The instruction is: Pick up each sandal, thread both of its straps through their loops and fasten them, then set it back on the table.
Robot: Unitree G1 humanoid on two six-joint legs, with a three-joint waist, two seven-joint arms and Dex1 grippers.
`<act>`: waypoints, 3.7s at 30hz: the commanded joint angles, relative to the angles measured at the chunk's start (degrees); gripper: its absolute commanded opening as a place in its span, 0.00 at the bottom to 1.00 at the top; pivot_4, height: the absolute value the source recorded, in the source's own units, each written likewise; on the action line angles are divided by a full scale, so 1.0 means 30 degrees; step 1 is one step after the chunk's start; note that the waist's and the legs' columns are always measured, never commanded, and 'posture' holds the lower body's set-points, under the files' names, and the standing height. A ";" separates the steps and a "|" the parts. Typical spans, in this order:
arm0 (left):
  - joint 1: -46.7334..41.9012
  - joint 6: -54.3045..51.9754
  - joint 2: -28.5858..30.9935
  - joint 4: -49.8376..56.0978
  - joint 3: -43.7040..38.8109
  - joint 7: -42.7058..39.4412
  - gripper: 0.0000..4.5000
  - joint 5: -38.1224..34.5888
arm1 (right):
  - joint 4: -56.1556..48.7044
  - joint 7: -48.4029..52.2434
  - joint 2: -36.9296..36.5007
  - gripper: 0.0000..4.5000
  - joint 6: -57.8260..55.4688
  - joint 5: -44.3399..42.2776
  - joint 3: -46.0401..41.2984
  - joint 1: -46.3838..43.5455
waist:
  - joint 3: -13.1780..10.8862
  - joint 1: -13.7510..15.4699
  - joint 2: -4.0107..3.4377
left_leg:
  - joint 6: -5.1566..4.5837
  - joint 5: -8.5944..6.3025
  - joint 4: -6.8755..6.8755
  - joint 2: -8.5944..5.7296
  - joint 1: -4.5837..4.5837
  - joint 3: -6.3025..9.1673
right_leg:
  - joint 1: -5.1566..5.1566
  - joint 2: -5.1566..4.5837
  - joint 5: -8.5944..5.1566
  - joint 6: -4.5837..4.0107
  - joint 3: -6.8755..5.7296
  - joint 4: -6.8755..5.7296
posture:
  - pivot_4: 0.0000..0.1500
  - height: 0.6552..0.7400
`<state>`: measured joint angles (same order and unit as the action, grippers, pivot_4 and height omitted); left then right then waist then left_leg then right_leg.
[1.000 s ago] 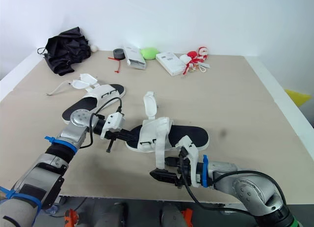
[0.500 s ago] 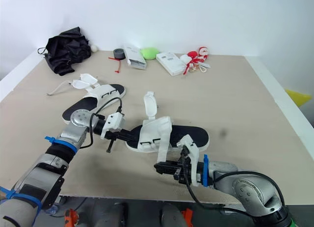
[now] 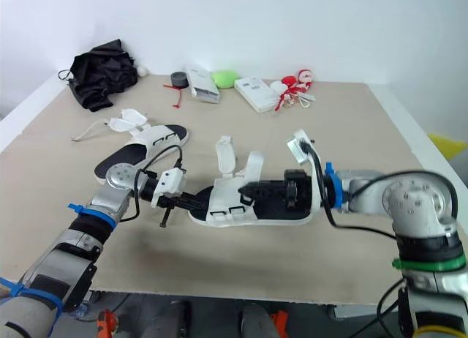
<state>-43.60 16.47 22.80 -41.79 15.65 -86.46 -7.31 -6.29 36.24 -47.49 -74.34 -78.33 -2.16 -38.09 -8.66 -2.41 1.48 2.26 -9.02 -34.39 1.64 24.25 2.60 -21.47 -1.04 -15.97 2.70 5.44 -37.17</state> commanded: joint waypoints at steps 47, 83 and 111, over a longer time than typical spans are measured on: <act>0.0741 -0.1975 0.0021 0.2142 -0.0413 0.0948 0.00 -0.0189 | 0.5421 0.3761 0.4147 0.01 -0.5660 0.7429 0.1760 -0.2924 | -0.0061 -0.0058 -0.0130 | -0.0058 0.0001 -0.0083 0.0001 0.0292 0.0021 | -0.0295 0.0079 0.0136 0.0233 0.0026 -0.0084 | 1.00 0.98; 0.4127 -0.3339 0.1716 0.5957 0.0792 0.1378 0.00 0.0681 | 0.6346 0.6148 0.4638 0.01 -0.6052 0.8201 0.2237 -0.4349 | -0.0061 -0.0154 -0.0133 | -0.0149 -0.0064 -0.0082 0.0027 0.0252 0.0023 | -0.0364 0.0134 0.0043 0.0048 0.0034 -0.0326 | 1.00 0.98; 0.3805 -0.3110 0.1575 0.5319 0.0974 0.1383 0.00 0.0600 | 0.7311 0.4971 0.5551 0.01 -0.6026 0.9385 0.2286 -0.4488 | -0.0051 -0.0148 -0.0135 | -0.0181 -0.0082 -0.0095 0.0035 0.0160 0.0014 | -0.0286 0.0148 0.0024 0.0029 0.0048 -0.0358 | 1.00 0.98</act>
<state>-34.45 8.36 26.83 -23.58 14.67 -80.85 -8.93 20.79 50.17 -30.26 -90.61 -47.56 3.63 -52.91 -8.82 -2.86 1.07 1.71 -9.27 -34.67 1.74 24.72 2.65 -22.33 -0.59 -15.90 2.80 5.58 -38.25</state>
